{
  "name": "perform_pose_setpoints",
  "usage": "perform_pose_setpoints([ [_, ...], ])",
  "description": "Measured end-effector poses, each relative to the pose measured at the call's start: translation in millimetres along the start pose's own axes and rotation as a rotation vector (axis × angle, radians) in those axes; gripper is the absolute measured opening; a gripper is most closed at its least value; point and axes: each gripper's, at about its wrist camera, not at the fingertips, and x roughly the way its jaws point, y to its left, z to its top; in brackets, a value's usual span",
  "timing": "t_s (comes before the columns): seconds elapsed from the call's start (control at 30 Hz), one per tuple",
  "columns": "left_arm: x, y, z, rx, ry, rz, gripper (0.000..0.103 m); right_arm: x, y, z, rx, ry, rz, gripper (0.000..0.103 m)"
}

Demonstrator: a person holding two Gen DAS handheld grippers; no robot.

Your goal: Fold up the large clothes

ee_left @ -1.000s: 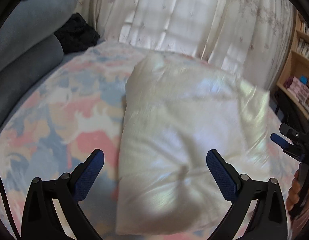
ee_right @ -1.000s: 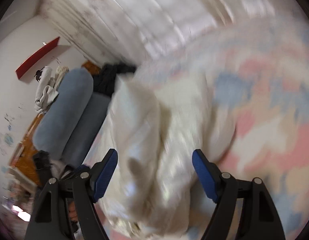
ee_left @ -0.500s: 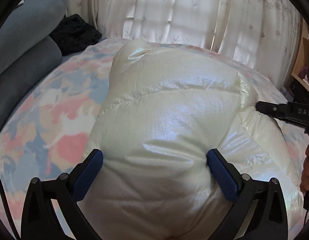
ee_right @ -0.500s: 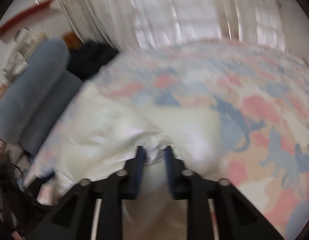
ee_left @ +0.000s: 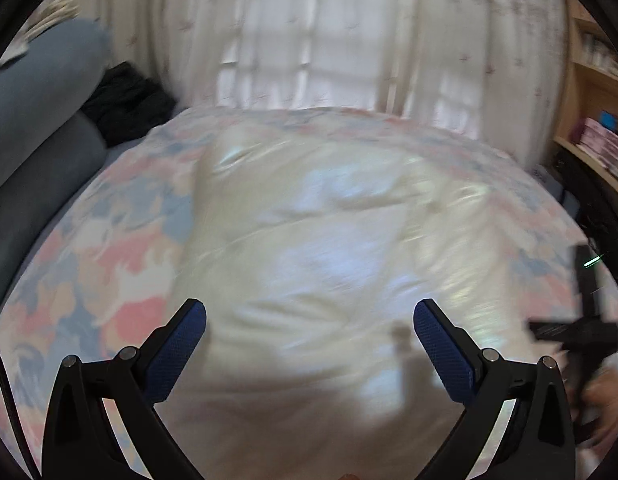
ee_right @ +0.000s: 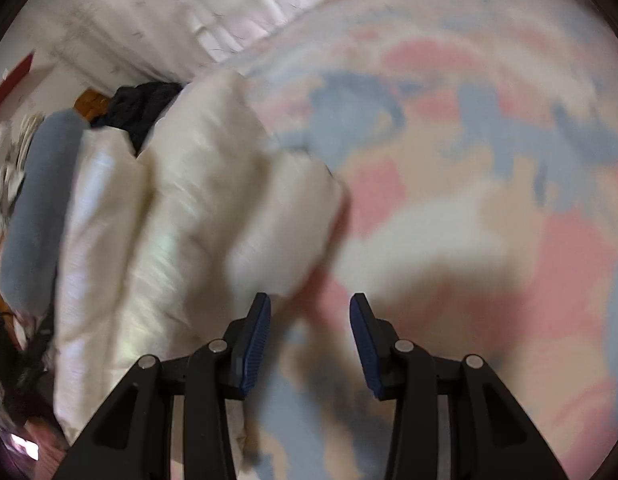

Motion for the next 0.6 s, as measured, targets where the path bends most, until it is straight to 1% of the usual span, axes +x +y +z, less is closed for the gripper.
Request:
perform_pose_setpoints([
  [0.07,7,-16,6,0.019,0.011,-0.024,0.102,19,-8,-6,0.032,0.023,0.002,0.040],
  [0.17,24,-30,8,0.048,0.045,-0.006,0.102,34,-4,1,0.039,-0.004,0.035,0.040],
  [0.23,34,-31,6,0.050,0.058,0.004,0.102,40,5,17,0.029,-0.028,0.073,0.028],
  [0.27,37,-32,4,0.054,0.056,0.009,0.102,40,10,27,0.017,-0.051,0.098,0.023],
  [0.37,43,-26,0,0.055,0.049,0.020,0.102,36,29,53,-0.032,-0.150,0.141,0.022],
  [0.4,47,-22,-1,0.048,0.053,0.018,0.102,38,32,56,-0.048,-0.170,0.130,0.022],
  [0.47,52,-18,-6,0.051,0.055,0.004,0.102,46,30,61,-0.052,-0.185,0.060,0.021],
  [0.53,55,-20,-13,0.088,0.036,0.017,0.102,49,12,60,0.020,-0.181,0.001,0.022],
  [0.6,55,-24,-19,0.119,0.012,0.030,0.102,45,-14,51,0.098,-0.174,0.003,0.022],
])
